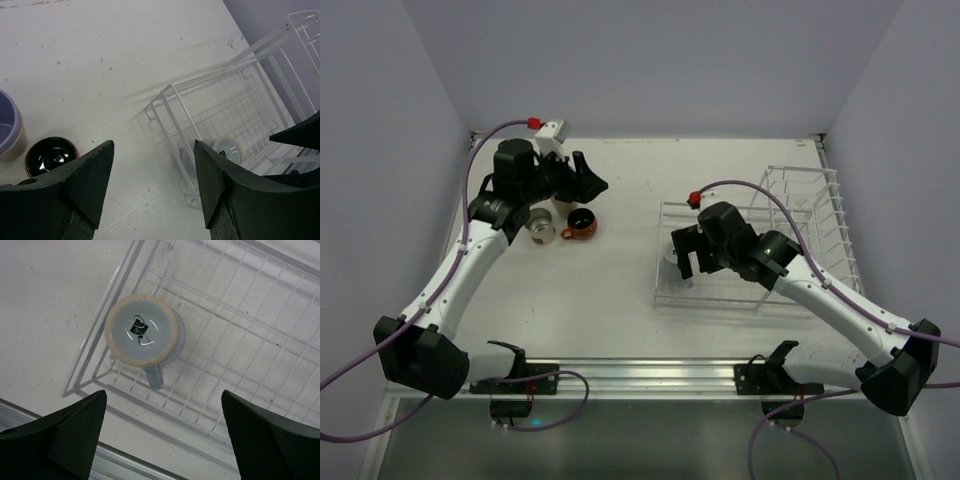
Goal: Unload the cups from the dish rack
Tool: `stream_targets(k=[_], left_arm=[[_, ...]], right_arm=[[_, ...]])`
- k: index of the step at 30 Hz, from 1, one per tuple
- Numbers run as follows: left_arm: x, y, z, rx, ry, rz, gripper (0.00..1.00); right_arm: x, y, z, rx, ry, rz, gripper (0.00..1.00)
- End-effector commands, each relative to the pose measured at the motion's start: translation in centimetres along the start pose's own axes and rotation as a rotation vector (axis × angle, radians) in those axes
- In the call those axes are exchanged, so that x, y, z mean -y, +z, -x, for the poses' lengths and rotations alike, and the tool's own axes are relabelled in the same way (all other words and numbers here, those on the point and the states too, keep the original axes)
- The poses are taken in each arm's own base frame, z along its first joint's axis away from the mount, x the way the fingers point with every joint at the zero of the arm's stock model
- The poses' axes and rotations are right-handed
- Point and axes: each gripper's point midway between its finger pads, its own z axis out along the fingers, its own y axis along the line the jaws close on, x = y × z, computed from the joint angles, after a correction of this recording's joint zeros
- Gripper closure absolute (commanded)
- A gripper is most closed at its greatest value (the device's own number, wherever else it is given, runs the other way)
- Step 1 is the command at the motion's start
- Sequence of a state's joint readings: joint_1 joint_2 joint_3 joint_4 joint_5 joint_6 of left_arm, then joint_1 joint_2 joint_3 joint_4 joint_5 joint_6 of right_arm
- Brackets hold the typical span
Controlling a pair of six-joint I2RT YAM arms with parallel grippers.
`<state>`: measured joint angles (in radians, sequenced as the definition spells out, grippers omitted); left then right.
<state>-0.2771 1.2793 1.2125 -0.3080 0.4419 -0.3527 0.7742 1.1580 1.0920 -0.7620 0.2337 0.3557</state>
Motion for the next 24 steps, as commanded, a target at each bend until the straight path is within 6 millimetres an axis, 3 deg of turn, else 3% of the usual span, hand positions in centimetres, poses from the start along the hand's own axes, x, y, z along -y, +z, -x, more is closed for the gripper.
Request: stream_targets(k=[1, 16, 24], left_arm=[[1.0, -0.4, 0.7, 0.033, 0.028, -0.038, 0.31], [1.0, -0.3, -0.6, 0.007, 0.025, -0.063, 0.31], [0.7, -0.3, -1.2, -0.010, 0.034, -0.056, 0.31]], right_arm=[[-1.8, -0.3, 0.9, 0.011, -0.115, 0.110, 0.02], [-3.5, 2.1, 0.0, -0.189, -0.266, 0.167, 0.01], [-3.0, 2.0, 1.4, -0.219, -0.276, 0.156, 0.01]])
